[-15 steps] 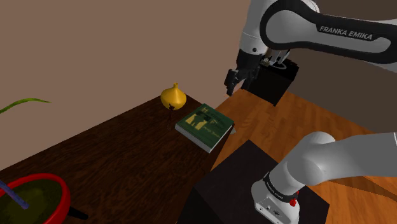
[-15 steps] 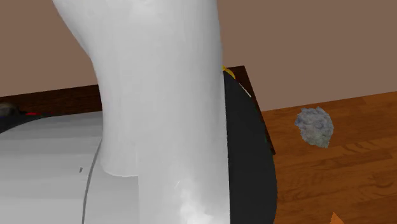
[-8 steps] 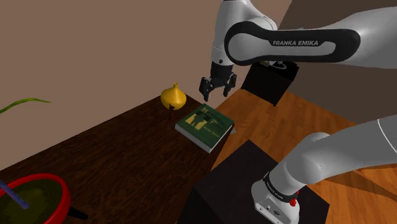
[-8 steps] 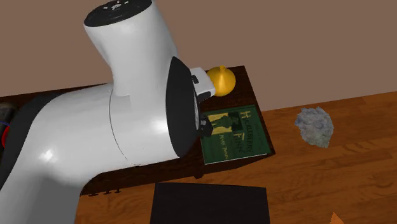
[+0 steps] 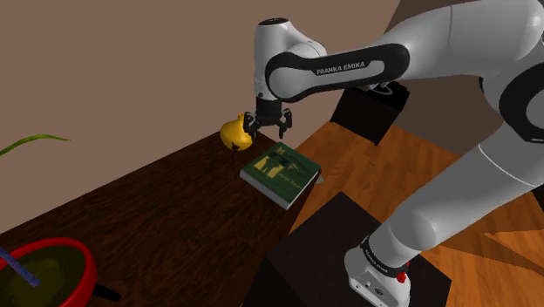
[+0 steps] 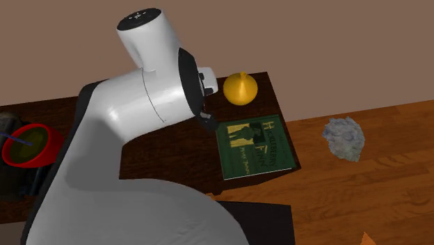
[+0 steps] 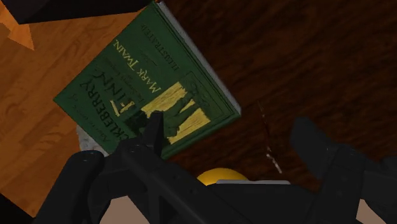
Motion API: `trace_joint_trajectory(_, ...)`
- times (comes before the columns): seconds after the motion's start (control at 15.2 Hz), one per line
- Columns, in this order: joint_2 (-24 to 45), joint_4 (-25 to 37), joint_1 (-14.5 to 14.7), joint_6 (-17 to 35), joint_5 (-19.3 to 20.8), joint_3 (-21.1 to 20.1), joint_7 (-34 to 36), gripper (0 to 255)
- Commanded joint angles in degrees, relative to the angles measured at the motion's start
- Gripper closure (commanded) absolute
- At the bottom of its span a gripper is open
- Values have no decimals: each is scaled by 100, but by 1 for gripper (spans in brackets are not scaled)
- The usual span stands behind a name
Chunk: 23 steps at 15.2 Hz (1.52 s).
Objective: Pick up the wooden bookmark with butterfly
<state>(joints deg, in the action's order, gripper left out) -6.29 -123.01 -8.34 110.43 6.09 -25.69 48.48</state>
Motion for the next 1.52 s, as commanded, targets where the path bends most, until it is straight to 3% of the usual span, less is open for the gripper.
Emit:
trace_joint_trajectory(0.0,544,308,-44,128,283,-68,499,0)
trace_joint_trajectory(0.33,1818,1210,76,203,960,-18,1604,0)
trace_joint_trajectory(0.73,3271,2562,417,55,1540,327,2586,0)
trace_joint_trajectory(1.39,3619,2457,477,469,1708,430,2766,0)
trace_joint_trajectory(1.45,3616,2454,478,468,1707,428,2768,255)
